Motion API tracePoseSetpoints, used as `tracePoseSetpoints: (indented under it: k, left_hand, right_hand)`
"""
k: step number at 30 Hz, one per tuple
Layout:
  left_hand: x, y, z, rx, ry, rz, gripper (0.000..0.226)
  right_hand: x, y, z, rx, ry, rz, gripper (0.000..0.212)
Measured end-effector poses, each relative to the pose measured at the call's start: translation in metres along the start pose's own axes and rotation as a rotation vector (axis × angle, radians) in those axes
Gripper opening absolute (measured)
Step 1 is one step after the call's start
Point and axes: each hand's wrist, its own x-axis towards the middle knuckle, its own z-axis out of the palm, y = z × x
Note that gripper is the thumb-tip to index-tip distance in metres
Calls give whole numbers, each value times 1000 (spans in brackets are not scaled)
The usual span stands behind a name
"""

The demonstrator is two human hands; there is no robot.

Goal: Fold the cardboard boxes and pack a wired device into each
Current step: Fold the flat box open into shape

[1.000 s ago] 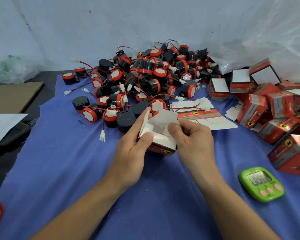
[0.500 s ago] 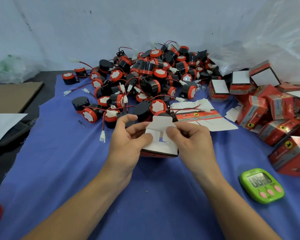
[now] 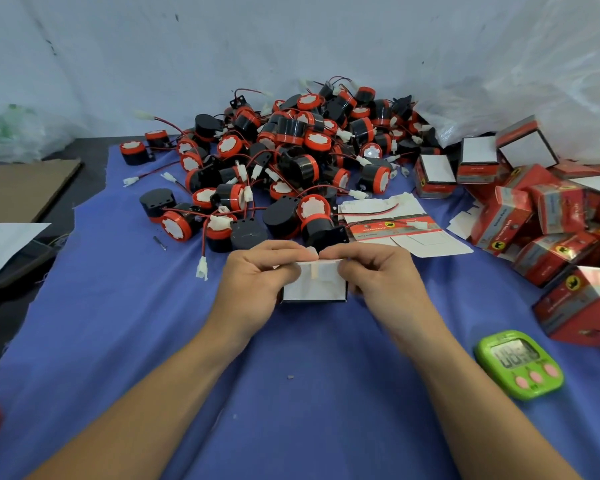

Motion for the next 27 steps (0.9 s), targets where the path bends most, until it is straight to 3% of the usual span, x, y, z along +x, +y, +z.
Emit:
tracePoseSetpoints:
  k: [4,7,11,14,16,20,27]
  left_hand:
    - [3,-1,-3,202,29,87,54]
    - [2,2,-6,324,24,158,45]
    - [-2,7,-7,239,-14,93,31]
    - [-2,10,-7,148,-36,57,29]
    - [-3,10,-7,194,-42,75,16]
    - [-5,4,-5,305,1,126,46]
    - [-9,1,-1,391,166,229,59]
  right_hand:
    - [1,2,11,-179,84,-63,41]
    - [5,-2,6,-158,28,-18,30]
    - [2,-6,-8,-65,-144,28,33]
    - [1,-7,-11,43,-173,15,21]
    - [1,-7,-9,-2,-118,3,17]
    - [0,0,4,-249,44,-44,31]
    - [-3,5,13,-318,115,-108,27]
